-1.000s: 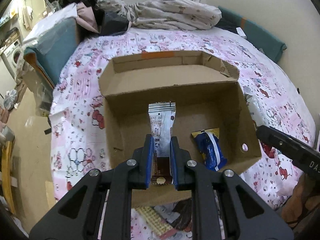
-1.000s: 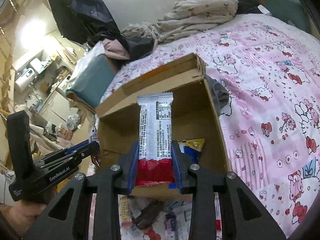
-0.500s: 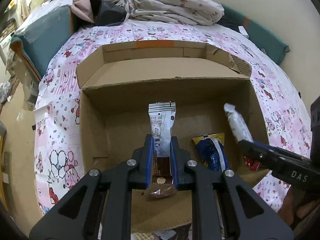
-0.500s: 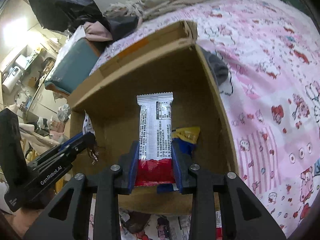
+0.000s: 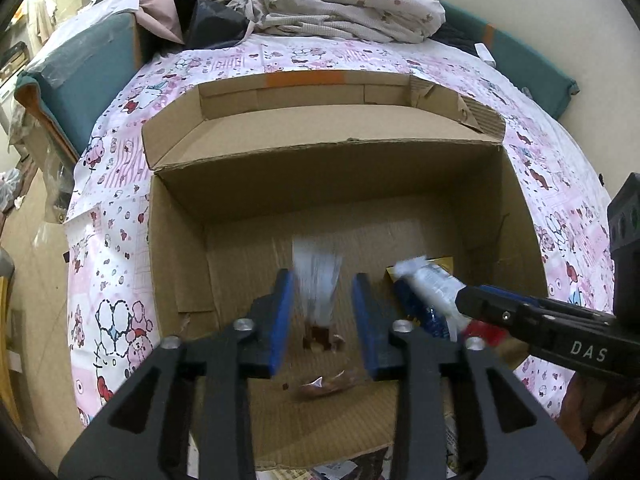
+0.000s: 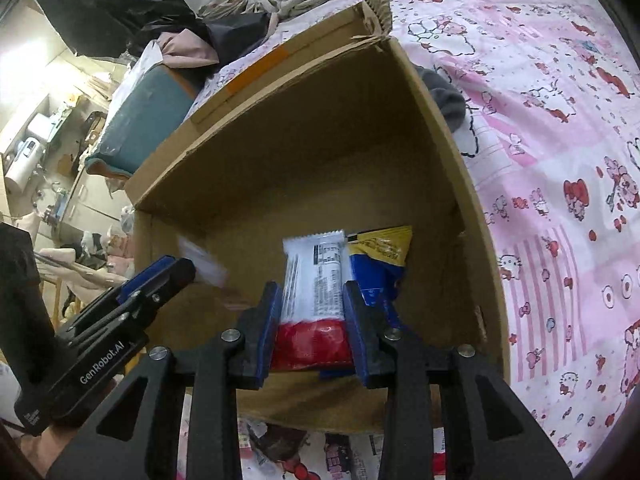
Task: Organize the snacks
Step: 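Lower both held bars into the box and open both tools, then move both tools back over the remaining snacks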
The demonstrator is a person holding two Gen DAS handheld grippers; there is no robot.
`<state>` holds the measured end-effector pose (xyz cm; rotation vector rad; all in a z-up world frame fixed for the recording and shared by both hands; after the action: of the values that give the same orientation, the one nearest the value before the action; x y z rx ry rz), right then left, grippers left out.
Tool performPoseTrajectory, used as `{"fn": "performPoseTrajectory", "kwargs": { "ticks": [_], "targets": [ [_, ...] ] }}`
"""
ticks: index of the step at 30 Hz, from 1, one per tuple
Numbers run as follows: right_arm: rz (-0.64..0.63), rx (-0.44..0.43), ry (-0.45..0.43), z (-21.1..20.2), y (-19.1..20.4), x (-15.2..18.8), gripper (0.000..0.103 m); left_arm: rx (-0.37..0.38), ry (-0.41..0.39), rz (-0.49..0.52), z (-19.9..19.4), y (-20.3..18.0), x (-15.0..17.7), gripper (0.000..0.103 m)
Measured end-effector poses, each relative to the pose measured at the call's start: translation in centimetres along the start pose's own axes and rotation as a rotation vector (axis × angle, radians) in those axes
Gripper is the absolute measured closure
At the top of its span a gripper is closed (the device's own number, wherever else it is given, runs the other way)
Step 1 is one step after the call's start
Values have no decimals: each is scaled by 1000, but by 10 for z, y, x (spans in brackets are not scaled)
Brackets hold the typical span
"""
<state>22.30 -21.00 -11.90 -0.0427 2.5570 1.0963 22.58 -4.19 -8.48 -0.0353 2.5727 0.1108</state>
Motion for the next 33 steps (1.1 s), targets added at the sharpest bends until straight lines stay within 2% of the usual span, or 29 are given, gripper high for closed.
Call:
{"fn": "performPoseTrajectory", "kwargs": {
  "ticks": [3,4,5,6,7,9,13,16,18,21,27,33],
  "targets": [
    [-6,-5,-21,-4,2,-2,66,-2,-12,0,-4,0,0,59],
    [-12,-8,-35,-7,4,-3,63,1,-15,2,-5,1,-1,52],
    [-17,-10,-46,-9,5,-4,53,6,-21,0,-7,1,-1,47],
    [-23,-14,-60,-12,6,-4,40,12,-32,-9,-10,2,-1,33],
    [-27,-18,-72,-14,6,-6,35,14,-41,-18,-13,3,-2,20],
    [-29,-22,-90,-18,8,-7,32,19,-62,-40,-18,6,-1,11],
    [-15,-29,-99,-22,9,-7,31,23,-69,-39,-23,7,-1,11],
    [-15,-29,-107,-26,11,-6,26,10,-76,-46,-26,12,2,11],
    [-20,-26,-110,-28,14,-5,18,-1,-80,-60,-30,15,4,11],
    [-29,10,-126,-36,16,0,13,-38,-89,-84,-37,23,7,11],
    [-49,26,-132,-51,24,13,12,-39,-65,-111,-47,34,16,11],
    [-41,31,-133,-66,24,29,12,-62,-68,-88,-58,37,34,11]
  ]
}}
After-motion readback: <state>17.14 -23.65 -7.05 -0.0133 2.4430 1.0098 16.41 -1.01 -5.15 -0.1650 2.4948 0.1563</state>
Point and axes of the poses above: each gripper's, at about its wrist camera, not at the fingertips, and z roughly the way its jaws point, y to its left, x to its underside, the point moved 4 cm from there along z, roughly the way its jaws point, and after that the axes turned 11 degrees about -x, right-handed, at the moved point
